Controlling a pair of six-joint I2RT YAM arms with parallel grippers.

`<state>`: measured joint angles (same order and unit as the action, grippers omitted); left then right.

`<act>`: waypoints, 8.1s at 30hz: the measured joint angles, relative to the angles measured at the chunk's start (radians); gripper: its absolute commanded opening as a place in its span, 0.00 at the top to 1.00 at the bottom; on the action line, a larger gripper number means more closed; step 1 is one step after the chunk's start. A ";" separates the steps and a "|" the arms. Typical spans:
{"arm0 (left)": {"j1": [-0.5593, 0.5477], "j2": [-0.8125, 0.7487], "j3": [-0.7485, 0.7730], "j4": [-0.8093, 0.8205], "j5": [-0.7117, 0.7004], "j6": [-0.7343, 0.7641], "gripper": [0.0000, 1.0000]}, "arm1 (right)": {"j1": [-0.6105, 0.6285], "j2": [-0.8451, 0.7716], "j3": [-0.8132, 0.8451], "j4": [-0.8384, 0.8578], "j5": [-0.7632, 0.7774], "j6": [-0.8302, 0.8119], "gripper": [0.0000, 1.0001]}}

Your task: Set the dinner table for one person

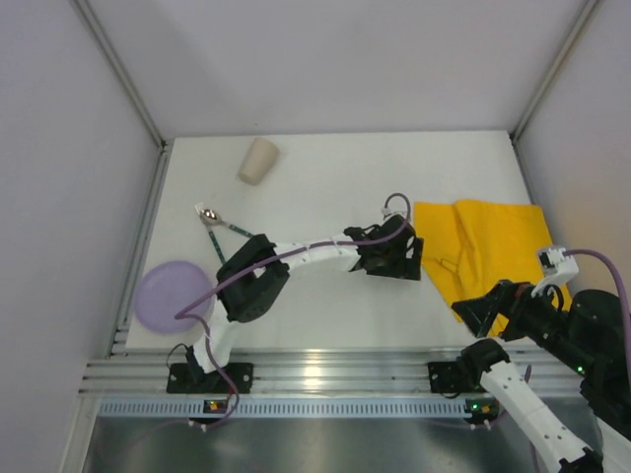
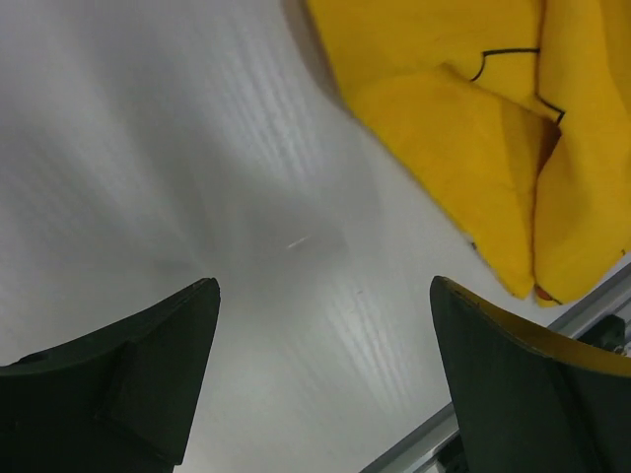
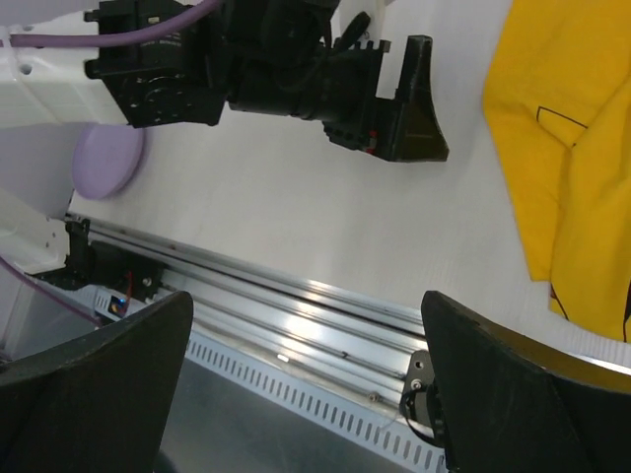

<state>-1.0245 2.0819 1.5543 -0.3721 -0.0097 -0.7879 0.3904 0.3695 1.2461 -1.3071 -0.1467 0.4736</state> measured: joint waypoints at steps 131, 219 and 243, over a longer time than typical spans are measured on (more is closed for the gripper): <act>0.723 0.092 0.544 -0.510 -0.227 0.342 0.07 | -0.099 1.531 0.072 0.580 0.010 -0.062 0.03; 0.286 0.195 0.726 -0.366 0.174 0.255 1.00 | -0.311 0.680 0.084 0.284 0.165 -0.037 0.00; 0.064 0.366 0.887 -0.290 -0.172 0.447 0.39 | -0.238 0.634 0.093 0.046 0.225 -0.089 0.00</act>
<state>-0.9604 2.4481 2.4413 -0.6621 -0.1818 -0.3412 0.1528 1.0039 1.3388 -1.2613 0.0784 0.3851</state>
